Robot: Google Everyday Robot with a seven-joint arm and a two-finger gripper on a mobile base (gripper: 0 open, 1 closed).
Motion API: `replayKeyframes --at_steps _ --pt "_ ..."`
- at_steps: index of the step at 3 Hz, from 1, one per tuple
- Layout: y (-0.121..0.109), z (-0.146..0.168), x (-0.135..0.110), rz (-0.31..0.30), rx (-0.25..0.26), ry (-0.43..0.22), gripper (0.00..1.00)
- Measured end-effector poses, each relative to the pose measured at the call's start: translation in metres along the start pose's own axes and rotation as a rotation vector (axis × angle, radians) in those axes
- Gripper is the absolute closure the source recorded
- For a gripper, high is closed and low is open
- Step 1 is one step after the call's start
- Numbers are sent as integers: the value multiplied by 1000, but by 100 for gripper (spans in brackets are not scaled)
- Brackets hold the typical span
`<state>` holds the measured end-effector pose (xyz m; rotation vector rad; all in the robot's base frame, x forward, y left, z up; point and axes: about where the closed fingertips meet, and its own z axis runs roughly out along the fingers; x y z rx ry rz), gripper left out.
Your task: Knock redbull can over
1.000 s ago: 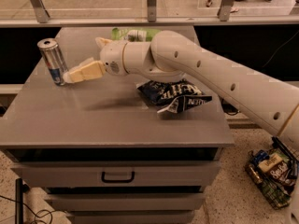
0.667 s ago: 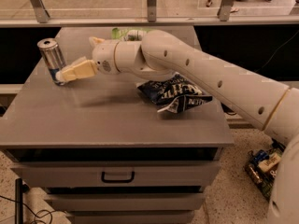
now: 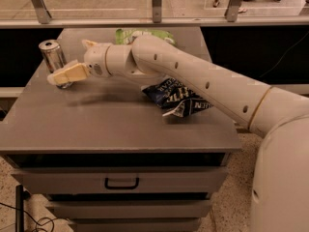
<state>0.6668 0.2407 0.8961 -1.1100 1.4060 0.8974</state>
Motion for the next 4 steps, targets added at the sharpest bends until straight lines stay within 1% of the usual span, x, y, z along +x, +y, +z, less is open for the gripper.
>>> replayKeyframes --at_steps 2,3,4 --pt "-2 36 -7 -10 -22 -38 0" --pt "0 44 -11 -13 -43 -49 20" --pt "3 46 -12 -16 -57 -54 41"
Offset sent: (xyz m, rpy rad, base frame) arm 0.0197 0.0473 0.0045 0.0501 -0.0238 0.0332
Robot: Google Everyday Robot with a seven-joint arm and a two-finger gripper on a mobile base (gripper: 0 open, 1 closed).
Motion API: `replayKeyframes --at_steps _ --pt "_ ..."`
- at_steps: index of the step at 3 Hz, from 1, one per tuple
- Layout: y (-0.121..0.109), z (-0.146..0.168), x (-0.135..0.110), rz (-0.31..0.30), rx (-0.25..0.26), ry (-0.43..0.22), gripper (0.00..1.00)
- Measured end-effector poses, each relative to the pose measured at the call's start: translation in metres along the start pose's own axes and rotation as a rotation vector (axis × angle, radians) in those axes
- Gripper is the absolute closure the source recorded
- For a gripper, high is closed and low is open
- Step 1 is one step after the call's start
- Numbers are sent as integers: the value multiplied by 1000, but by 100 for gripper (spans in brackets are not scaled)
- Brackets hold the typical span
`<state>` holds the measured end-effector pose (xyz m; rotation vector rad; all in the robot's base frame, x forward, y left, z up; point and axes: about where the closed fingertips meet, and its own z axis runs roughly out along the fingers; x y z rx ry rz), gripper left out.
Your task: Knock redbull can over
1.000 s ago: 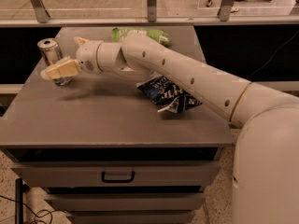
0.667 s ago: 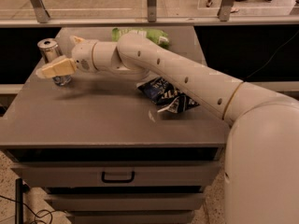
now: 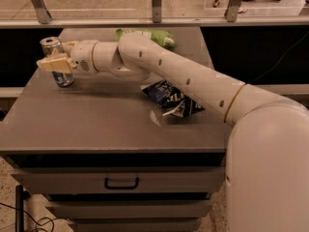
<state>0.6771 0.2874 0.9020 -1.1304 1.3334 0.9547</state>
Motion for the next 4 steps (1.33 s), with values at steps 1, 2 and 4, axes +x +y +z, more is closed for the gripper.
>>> replayKeyframes --at_steps 1,2,4 --pt "1 -4 0 4 5 7 64" --pt "-6 -16 -6 -12 3 34 88" --pt "-26 -52 -41 -152 -85 222 100"
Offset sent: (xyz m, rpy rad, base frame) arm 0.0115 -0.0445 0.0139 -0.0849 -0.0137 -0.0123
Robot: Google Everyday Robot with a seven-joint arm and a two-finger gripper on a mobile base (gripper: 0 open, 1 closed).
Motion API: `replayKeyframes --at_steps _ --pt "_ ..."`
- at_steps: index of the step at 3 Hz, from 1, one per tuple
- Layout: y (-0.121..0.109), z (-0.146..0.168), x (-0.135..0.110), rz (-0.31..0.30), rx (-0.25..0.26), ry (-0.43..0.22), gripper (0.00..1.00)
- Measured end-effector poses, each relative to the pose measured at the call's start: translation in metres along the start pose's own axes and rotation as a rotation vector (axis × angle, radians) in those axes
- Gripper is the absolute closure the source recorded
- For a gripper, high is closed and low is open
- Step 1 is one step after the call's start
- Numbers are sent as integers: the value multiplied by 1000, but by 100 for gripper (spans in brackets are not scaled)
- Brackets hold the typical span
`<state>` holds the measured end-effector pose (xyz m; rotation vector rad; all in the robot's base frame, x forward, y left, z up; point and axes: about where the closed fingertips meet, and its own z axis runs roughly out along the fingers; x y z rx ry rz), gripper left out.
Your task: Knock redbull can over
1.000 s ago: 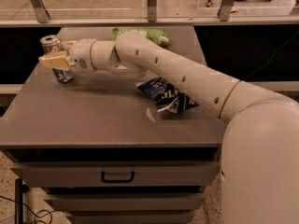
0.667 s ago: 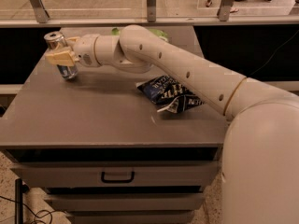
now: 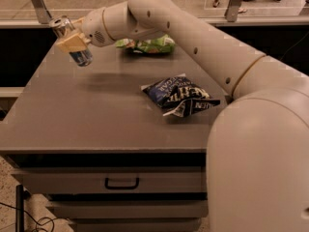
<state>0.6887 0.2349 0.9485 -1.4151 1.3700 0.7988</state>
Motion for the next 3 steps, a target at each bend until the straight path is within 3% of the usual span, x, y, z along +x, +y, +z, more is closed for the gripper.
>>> replayKeyframes --at_steps 2,3 --pt "11 -30 -7 -217 -145 271 100" --pt "26 -42 3 -290 -234 399 100"
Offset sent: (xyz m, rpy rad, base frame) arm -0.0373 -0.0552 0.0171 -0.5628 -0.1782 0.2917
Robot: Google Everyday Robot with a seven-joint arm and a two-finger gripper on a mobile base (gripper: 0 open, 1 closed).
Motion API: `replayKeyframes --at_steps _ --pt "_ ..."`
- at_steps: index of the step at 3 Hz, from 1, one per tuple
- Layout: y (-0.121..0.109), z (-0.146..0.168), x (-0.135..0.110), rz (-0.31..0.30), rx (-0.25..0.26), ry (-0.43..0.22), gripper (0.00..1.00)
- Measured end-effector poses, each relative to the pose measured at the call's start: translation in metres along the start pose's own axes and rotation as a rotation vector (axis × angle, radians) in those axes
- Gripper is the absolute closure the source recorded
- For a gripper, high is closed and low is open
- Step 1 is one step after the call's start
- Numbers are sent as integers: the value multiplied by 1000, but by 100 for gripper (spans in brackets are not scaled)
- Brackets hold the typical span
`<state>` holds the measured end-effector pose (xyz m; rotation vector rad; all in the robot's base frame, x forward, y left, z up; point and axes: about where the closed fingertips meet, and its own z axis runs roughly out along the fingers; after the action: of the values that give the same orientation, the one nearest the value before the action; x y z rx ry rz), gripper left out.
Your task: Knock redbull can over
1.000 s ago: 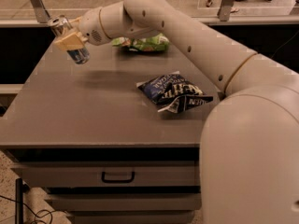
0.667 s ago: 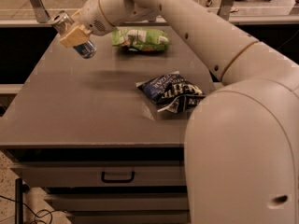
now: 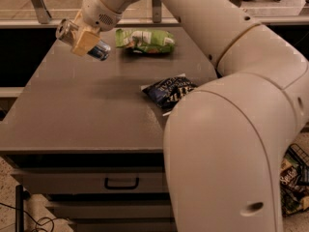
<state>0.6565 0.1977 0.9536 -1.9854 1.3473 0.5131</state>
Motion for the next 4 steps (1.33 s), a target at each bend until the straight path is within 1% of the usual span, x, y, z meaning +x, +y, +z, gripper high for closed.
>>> replayKeyframes --at_steps 2,3,4 --pt "38 1 29 -129 -183 226 100" --pt "50 10 44 -169 -247 307 100" --pt "58 23 59 -187 -284 381 100"
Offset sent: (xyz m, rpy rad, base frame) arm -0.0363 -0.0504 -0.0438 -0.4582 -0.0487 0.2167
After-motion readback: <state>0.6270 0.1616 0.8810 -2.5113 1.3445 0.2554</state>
